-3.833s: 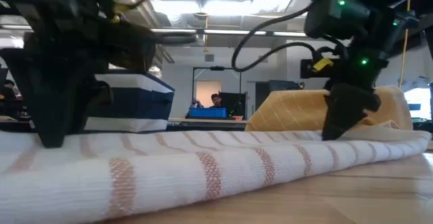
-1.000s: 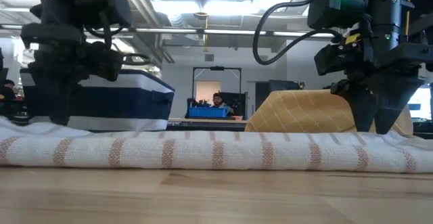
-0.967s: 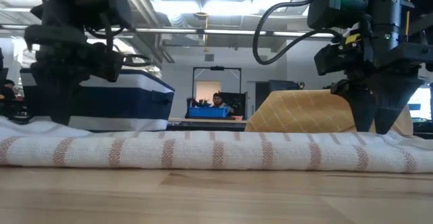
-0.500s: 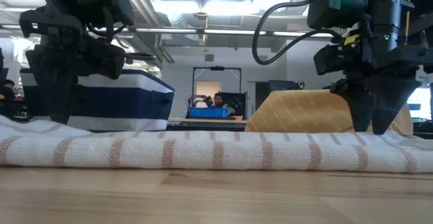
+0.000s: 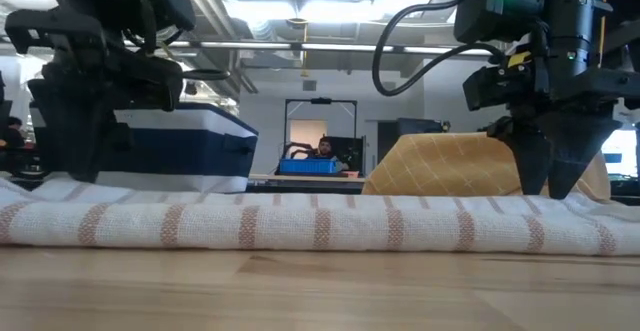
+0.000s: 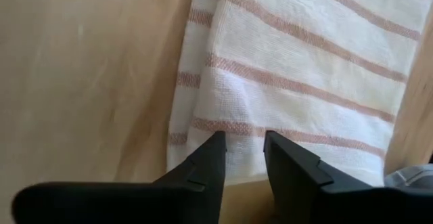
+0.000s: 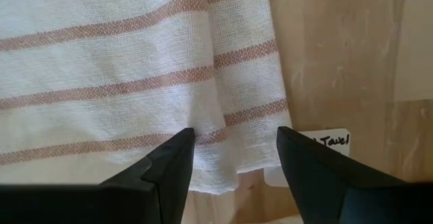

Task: Fold towel
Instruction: Fold the white towel

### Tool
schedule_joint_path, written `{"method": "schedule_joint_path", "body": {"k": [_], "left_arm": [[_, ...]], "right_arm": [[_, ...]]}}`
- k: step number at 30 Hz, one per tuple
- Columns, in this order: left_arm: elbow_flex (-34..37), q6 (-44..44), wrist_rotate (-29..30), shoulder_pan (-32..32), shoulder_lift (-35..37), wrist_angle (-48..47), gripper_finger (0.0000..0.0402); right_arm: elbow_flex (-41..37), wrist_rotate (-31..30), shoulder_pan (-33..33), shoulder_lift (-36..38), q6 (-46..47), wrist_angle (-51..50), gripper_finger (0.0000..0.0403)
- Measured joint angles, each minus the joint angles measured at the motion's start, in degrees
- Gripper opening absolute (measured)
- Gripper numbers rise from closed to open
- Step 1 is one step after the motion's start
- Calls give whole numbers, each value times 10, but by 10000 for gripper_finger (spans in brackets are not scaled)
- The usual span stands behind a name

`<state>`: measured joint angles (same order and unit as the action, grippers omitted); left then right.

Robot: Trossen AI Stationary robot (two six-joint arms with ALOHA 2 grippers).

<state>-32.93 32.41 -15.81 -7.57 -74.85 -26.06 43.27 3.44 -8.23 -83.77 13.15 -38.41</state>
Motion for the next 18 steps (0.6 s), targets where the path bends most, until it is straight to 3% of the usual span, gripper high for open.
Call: {"method": "schedule_joint_path", "body": {"k": [6,13,18], "left_arm": [[0,3,31,0,-19,1,56],[-1,-28,20,0,-54,5,50],[-1,-54,17,0,-56,5,7]], "right_arm": [[0,0,0,0,4,0,216],[0,0,0,0,5,0,216],[0,2,0,0,5,-6,216]]}}
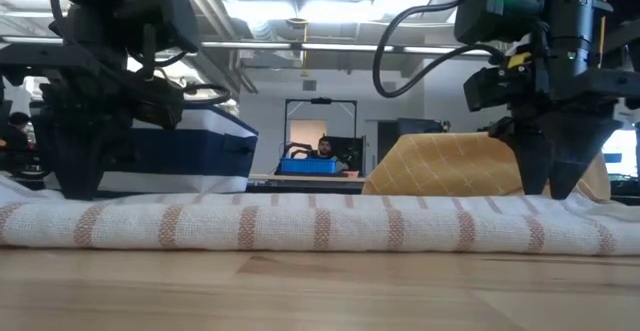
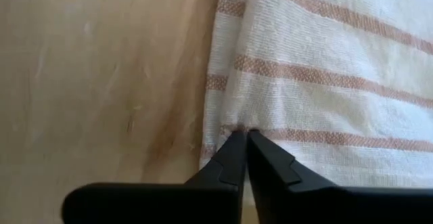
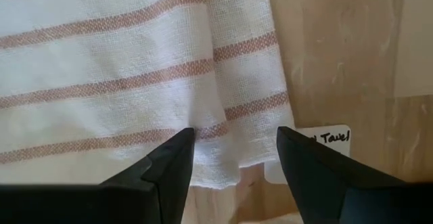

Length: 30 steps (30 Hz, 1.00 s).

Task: Fold towel
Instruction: Fold the white towel

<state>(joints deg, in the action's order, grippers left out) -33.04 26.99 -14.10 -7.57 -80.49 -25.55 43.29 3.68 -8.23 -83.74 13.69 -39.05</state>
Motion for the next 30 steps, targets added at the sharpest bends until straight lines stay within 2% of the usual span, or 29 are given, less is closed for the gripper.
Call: {"method": "schedule_joint_path", "body": {"k": [7,15,20,23,30], "left_arm": [[0,7,3,0,0,-3,2],[0,7,5,0,0,-5,2],[0,6,6,0,0,-5,2],[0,0,6,0,1,-5,1],[0,0,7,0,1,-6,2]], "right_arm": [[0,24,0,19,9,-39,216],[-4,24,-1,6,-11,10,216],[-31,58,-1,-5,-6,25,212],[-31,64,-1,-1,-2,26,186],[-23,64,0,20,-7,18,67]]}}
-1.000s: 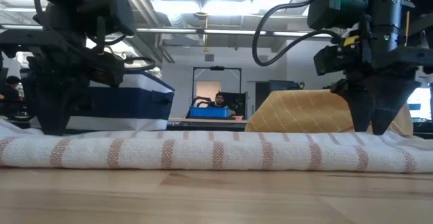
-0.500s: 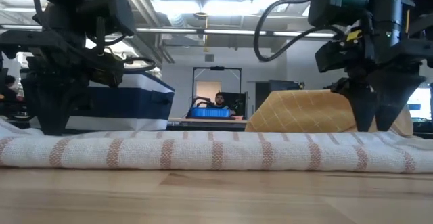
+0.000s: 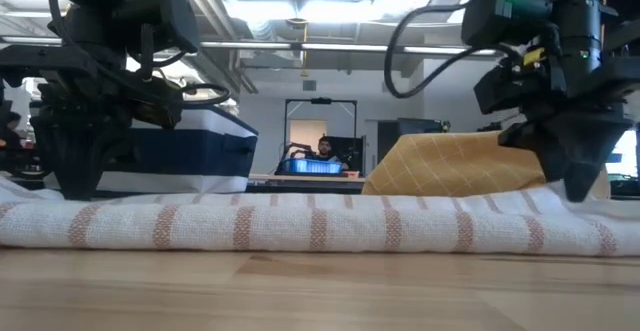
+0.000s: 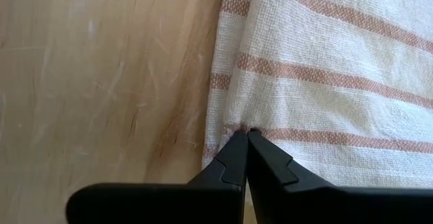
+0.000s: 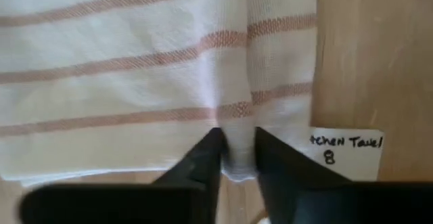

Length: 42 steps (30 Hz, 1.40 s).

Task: Fold towel
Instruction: Fold the white towel

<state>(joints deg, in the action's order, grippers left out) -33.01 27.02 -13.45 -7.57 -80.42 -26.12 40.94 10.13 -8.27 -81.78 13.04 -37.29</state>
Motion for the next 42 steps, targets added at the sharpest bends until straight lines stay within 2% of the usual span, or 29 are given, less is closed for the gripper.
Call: {"method": "schedule_joint_path", "body": {"k": [3,5,11,16,22,28,35,42], "left_arm": [[0,2,0,0,1,-3,1],[-4,1,3,-1,3,-11,1],[-42,18,25,-25,27,-64,1],[-68,51,30,-56,41,-116,0],[-86,88,36,-97,41,-128,0],[-126,113,89,-130,43,-163,0],[-131,140,132,-141,43,-189,0],[-113,146,167,-141,42,-179,0]], "right_arm": [[6,0,0,4,0,-8,20],[10,0,0,7,0,-14,10],[15,-10,0,22,1,-20,14],[15,-46,0,31,3,-36,10],[15,-45,0,33,4,-33,6],[14,-64,0,46,11,-35,4],[14,-161,0,67,21,-30,4],[13,-299,0,45,17,-1,4]]}}
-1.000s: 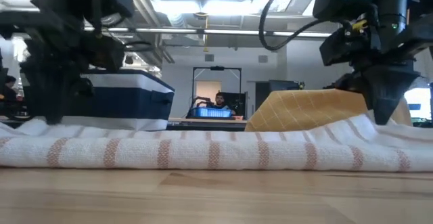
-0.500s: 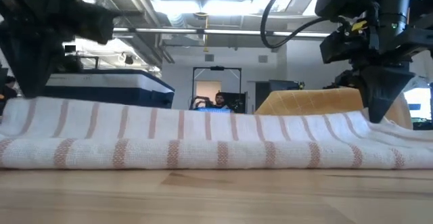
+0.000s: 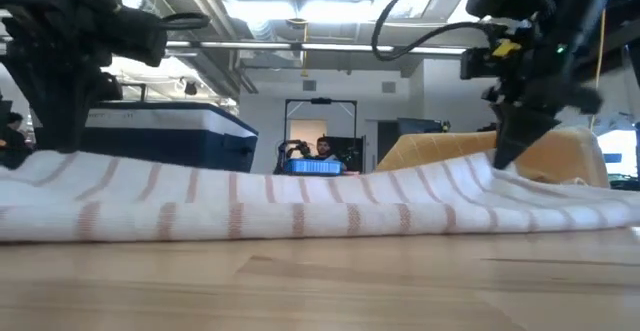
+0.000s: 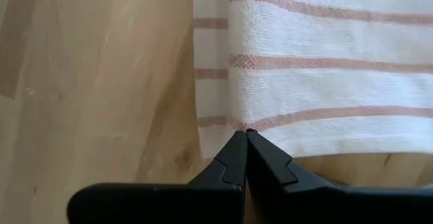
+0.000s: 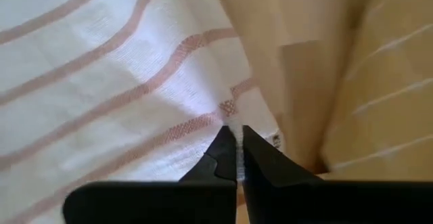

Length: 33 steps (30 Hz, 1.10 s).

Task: Fold towel
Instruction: Fold the white towel

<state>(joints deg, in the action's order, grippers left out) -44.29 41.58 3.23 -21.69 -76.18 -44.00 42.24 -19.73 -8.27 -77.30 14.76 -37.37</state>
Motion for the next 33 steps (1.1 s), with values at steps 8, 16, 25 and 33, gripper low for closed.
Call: {"method": "schedule_joint_path", "body": {"k": [8,16,25,33], "left_arm": [[18,3,7,0,0,-3,0],[18,0,26,0,0,-4,0],[18,-7,35,0,0,-4,0],[18,0,35,-10,0,-6,0]], "right_arm": [[0,-155,0,-54,-38,107,4],[14,-227,0,-52,-91,191,4],[18,-185,88,-82,-105,251,4],[17,-85,106,-85,-65,113,7]]}}
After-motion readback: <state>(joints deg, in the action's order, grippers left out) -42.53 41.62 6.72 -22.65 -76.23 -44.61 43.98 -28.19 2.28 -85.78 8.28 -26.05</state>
